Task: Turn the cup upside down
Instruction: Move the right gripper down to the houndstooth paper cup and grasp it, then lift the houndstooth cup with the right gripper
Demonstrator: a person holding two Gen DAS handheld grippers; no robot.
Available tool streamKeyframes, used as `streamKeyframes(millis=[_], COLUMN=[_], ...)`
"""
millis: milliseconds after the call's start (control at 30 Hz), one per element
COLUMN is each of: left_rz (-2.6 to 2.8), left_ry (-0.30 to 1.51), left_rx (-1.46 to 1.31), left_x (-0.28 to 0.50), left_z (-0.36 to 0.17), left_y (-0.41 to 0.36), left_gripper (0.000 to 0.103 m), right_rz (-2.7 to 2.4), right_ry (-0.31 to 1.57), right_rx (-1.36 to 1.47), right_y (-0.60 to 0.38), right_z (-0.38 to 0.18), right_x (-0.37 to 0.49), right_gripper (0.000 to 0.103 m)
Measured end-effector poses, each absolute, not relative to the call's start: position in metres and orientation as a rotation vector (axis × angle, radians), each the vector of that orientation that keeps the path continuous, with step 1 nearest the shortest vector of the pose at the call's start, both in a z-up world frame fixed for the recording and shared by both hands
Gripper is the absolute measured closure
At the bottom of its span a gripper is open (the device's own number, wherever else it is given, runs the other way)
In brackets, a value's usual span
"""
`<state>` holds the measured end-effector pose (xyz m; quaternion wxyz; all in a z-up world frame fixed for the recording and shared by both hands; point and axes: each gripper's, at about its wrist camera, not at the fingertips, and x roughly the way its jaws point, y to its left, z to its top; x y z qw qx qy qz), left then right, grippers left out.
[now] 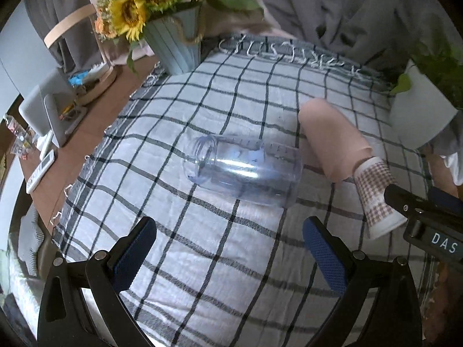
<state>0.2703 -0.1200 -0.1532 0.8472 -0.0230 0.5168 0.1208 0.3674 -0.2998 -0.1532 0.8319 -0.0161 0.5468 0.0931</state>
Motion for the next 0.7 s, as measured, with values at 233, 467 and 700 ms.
streamKeyframes(millis=[233,467,700], left_rz=[0.258,0.279,0.286], left_ry=[1.151,1.181,1.177], left_rx=[-0.055,-0.069,-0.067], left_x=[0.286,0.287,0.283], left_z=[-0.174,-0.185,-0.183], left_y=[-0.127,-0.128,-0.119], left_gripper=[0.000,0.000,0.000], right_rz=[0.218,0.250,0.255], right_ry=[1.244,1.312,1.322], right_rx=[-0.041,-0.045,-0.014], right_y=[-0.303,-0.305,-0.303], right_z=[-0.189,-0.210,-0.213], right_x=[0.392,0.403,0.397], right_gripper=[0.008,0.025,0.038])
